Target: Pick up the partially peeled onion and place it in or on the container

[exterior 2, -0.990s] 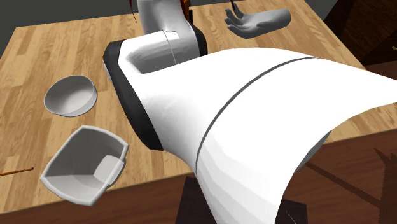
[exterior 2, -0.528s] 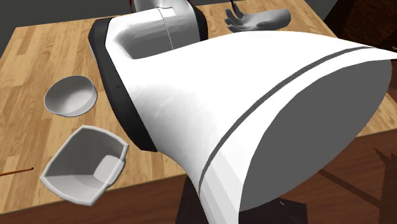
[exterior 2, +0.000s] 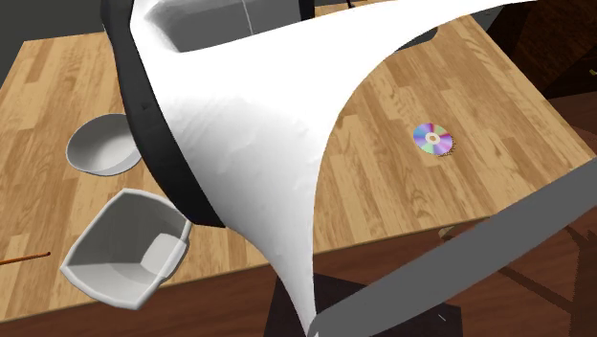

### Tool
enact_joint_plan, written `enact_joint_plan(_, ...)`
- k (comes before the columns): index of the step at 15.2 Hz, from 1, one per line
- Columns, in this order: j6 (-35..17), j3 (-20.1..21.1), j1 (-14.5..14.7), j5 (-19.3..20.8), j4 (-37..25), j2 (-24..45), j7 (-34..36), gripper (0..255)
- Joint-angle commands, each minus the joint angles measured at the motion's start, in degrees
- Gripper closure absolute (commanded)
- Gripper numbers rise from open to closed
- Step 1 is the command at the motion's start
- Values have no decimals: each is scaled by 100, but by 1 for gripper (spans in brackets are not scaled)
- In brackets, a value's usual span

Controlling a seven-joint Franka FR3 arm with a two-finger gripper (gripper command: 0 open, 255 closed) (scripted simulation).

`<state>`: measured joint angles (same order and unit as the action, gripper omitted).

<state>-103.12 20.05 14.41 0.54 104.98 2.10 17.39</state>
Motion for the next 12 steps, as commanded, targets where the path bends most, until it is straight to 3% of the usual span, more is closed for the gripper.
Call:
enact_joint_plan(1, 151, -1, -1, -5, -136, -12, -5, 255)
enact_joint_plan(9, 761, 2, 1, -8, -743, -17, -5, 255)
enact_joint_plan(12, 704, 163, 165, -122, -441, -280, 302, 255)
